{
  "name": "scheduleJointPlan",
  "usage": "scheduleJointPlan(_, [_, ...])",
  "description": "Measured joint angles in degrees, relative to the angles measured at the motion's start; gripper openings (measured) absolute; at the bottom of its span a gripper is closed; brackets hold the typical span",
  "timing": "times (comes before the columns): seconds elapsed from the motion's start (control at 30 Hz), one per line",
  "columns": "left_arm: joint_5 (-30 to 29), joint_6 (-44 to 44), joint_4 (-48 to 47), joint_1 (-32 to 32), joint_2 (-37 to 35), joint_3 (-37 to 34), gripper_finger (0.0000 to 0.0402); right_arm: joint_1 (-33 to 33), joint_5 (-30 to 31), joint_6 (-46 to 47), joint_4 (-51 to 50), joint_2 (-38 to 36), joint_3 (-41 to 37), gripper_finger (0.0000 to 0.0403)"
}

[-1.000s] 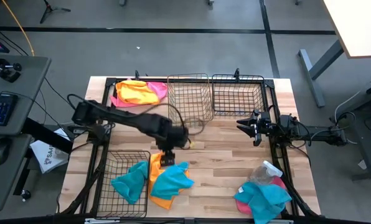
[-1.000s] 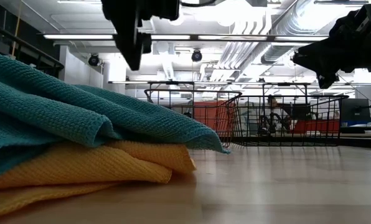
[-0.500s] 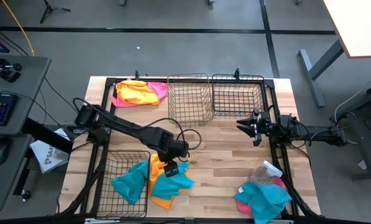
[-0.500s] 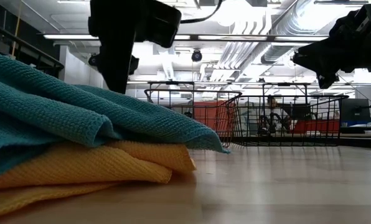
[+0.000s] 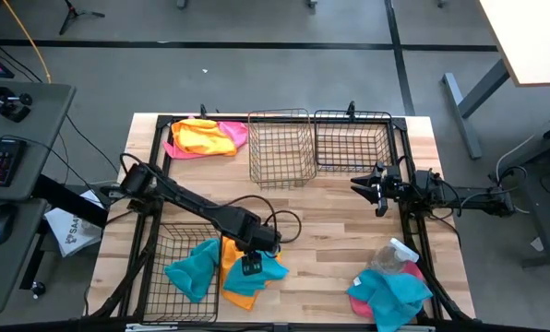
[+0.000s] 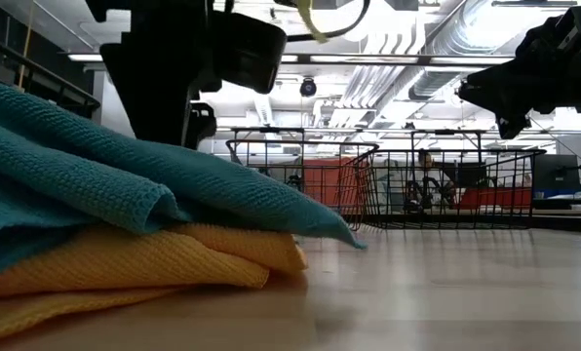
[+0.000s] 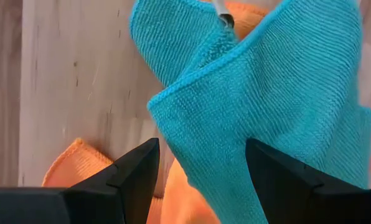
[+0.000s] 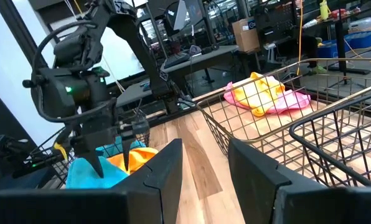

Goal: Sort microfiber towel by color & place in baskets
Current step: Put the left blue towel into the bottom black wire basket

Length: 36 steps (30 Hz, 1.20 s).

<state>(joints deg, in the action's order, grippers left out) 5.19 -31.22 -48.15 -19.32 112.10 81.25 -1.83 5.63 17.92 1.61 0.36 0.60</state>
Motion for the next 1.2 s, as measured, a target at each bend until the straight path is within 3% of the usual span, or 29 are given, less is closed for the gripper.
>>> scheduleJointPlan(0.13, [-0.1, 1.0, 1.5, -0.3, 0.5, 0.0, 0.0225, 0.0, 0.0, 0.0, 0.0, 0.0, 0.0, 0.0124])
scheduleJointPlan(0.23, [-0.4, 1.4, 1.9, -0.3, 0.8, 0.0, 0.0196, 0.0, 0.0, 0.0, 0.0, 0.0, 0.0, 0.0124])
scheduleJointPlan(0.3, [-0.7, 2.2, 2.3, -0.3, 1.1, 0.1, 0.0154, 0.0, 0.0, 0.0, 0.0, 0.0, 0.0, 0.0124])
scheduleJointPlan(0.43, [0.4, 6.9, 2.1, -0.5, 1.3, 0.1, 0.0028, 0.0, 0.0, 0.0, 0.0, 0.0, 0.0, 0.0124])
scheduleJointPlan(0.47, [0.5, 6.8, 1.4, -0.2, 1.0, 0.5, 0.0016, 0.0, 0.0, 0.0, 0.0, 0.0, 0.0, 0.0124])
scheduleJointPlan(0.63, [-0.9, 6.6, -1.6, 1.3, -3.4, 7.2, 0.0003, 0.0, 0.0, 0.0, 0.0, 0.0, 0.0, 0.0124])
scheduleJointPlan(0.9, [-10.7, 10.8, -2.1, -0.9, -14.2, 20.3, 0.0001, 0.0, 0.0, 0.0, 0.0, 0.0, 0.0, 0.0124])
scheduleJointPlan(1.2, [-11.8, -4.7, -16.1, -16.6, -29.2, 21.3, 0.0, 0.0, 0.0, 0.0, 0.0, 0.0, 0.0, 0.0124])
